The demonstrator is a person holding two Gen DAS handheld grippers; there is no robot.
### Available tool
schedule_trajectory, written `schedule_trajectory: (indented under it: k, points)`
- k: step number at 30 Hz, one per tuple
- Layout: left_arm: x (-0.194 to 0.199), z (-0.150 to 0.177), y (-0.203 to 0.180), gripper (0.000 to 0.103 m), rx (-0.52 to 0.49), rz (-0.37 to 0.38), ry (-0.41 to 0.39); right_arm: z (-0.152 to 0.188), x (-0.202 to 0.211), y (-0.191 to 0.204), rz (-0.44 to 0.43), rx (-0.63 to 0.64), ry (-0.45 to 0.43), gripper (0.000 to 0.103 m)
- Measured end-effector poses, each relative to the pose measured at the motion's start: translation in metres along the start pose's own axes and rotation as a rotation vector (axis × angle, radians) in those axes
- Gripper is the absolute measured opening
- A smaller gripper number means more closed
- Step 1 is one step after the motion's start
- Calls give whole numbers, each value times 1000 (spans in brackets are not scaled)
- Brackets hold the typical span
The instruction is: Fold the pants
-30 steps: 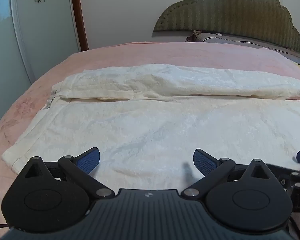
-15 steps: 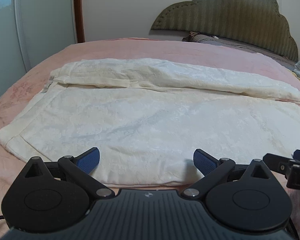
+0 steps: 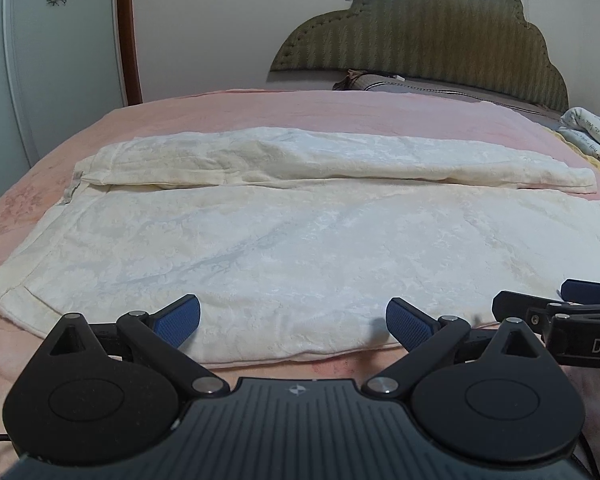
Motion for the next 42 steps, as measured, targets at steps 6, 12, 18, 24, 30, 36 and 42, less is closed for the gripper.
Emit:
schedule_trajectory:
  k: [6,12,18,24,30,36,42]
  points:
    - [4,-1,-3,100,-18,-18,-21,1,2,-1,-30,-2,-2,103]
    - [5,-3,-3,100,-22,-37,-20,0,2,2,-26,17,7,103]
    - [2,-2,-2,100,-26,-59,-10,2,5,10,-16,67,4,103]
    - [1,-2,1,100,-15,-53,1,2,6,16,5,104,2,103]
    - [0,-1,2,100,-9,-55,8,2,6,18,11,119,-5,103]
    - [0,-1,4,100,-2,-58,9,1,5,19,12,112,-9,103]
    - [-2,0,6,100,-1,-63,14,1,6,20,14,113,-13,103]
Point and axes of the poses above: each gripper's, at about its wrist camera, not at the fingertips, and x roughly against the way its jaws point, y to its left, z to its underside, the point moved 2 cm from there along -x, roughly the way its jaws point, and after that the axes turned 2 degrees about y, right-handed, at the moved point
